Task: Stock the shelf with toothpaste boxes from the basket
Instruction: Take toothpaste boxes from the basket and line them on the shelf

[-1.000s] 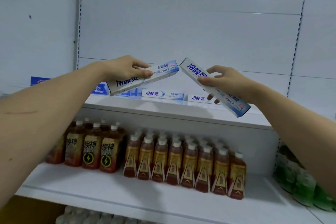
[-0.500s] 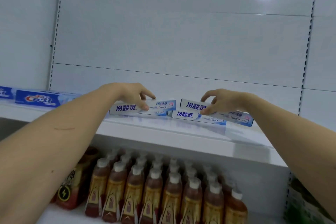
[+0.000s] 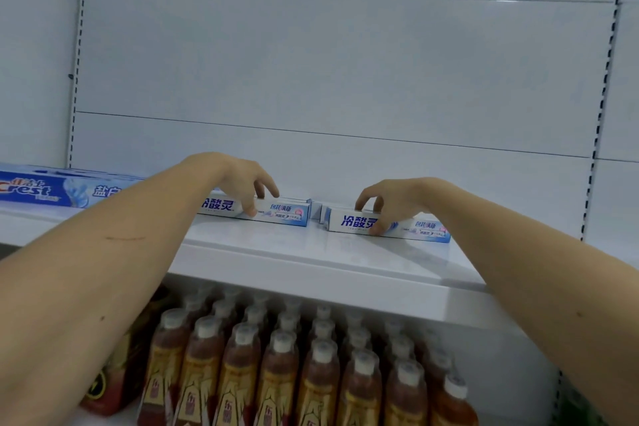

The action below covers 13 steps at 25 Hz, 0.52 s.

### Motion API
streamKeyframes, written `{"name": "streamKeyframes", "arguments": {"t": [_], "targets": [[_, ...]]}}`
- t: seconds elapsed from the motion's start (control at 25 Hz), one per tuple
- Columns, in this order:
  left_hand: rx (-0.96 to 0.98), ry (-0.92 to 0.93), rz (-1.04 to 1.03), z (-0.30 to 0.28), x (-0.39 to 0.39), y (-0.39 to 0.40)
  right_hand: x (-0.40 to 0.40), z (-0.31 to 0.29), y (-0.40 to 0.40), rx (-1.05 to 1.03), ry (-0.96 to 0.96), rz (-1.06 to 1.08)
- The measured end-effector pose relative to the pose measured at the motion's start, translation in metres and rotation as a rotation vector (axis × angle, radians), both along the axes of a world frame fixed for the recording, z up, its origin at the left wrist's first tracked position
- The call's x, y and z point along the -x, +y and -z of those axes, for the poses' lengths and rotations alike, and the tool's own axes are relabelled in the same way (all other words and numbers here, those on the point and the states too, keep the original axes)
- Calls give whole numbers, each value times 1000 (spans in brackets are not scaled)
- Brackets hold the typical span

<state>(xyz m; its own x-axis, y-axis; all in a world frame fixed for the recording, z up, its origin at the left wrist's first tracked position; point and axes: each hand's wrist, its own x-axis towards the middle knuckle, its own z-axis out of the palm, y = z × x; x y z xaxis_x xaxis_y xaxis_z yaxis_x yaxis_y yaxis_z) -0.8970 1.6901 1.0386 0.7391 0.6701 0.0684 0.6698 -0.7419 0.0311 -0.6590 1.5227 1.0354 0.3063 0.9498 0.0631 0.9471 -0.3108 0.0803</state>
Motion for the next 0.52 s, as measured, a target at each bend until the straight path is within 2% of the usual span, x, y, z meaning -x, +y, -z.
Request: {"name": "streamKeyframes", "arguments": {"t": [0.24, 0.52], "targets": [[7, -78, -18, 0, 11, -26, 20, -4, -21, -39, -28, 51], [40, -224, 45, 4, 54, -75, 73, -4, -66, -223, 78, 22]]}}
